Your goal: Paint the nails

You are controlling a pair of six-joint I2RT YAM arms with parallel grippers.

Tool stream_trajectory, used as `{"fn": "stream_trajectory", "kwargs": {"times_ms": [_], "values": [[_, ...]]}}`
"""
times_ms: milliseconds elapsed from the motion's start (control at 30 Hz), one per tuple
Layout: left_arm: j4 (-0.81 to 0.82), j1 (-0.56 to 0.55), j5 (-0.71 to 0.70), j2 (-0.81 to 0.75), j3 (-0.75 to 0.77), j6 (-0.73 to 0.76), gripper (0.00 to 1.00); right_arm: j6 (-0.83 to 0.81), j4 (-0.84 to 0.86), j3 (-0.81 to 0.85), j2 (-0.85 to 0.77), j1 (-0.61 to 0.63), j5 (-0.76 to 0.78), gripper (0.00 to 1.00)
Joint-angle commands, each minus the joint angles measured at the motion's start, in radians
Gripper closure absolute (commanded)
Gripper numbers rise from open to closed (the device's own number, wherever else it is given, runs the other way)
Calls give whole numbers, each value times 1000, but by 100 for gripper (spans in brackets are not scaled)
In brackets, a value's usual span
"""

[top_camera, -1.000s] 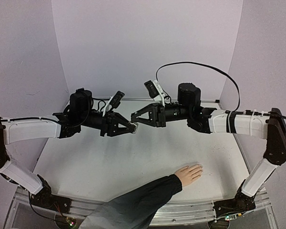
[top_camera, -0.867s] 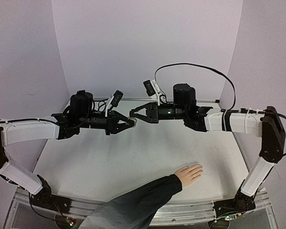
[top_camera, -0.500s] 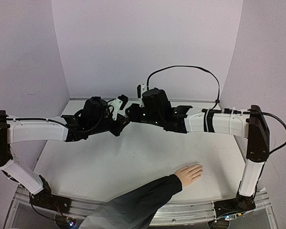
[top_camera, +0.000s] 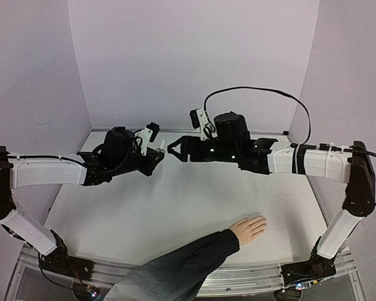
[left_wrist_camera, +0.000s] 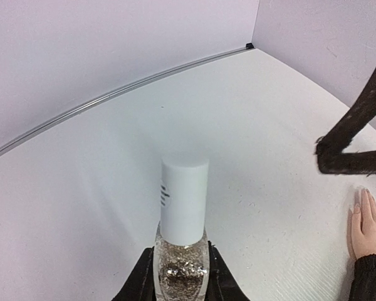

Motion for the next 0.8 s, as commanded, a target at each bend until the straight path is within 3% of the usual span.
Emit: {"fn": "stream_trajectory", "kwargs": {"times_ms": [0,100,267,367,467,767], "values": [[65,39,83,-67,-2,-42,100,-112,86,-55,-103,-42,-181,20],[65,67,275,-88,-2,-49,100,-144,98,-104,-133,-80,-248,15],[73,107,1009,-78,68,-44,100,-230,156,-155,-172,-125,-507,15],[76,106,1256,-48,121,-99,100,-238,247,-163,-194,-126,-699,16],[82,100,1324,-40,137,-122,100,-222,288,-150,-188,-126,-784,23],[87,81,1317,-29,142,-127,100,-119,437,-123,-156,-121,-875,45]]}}
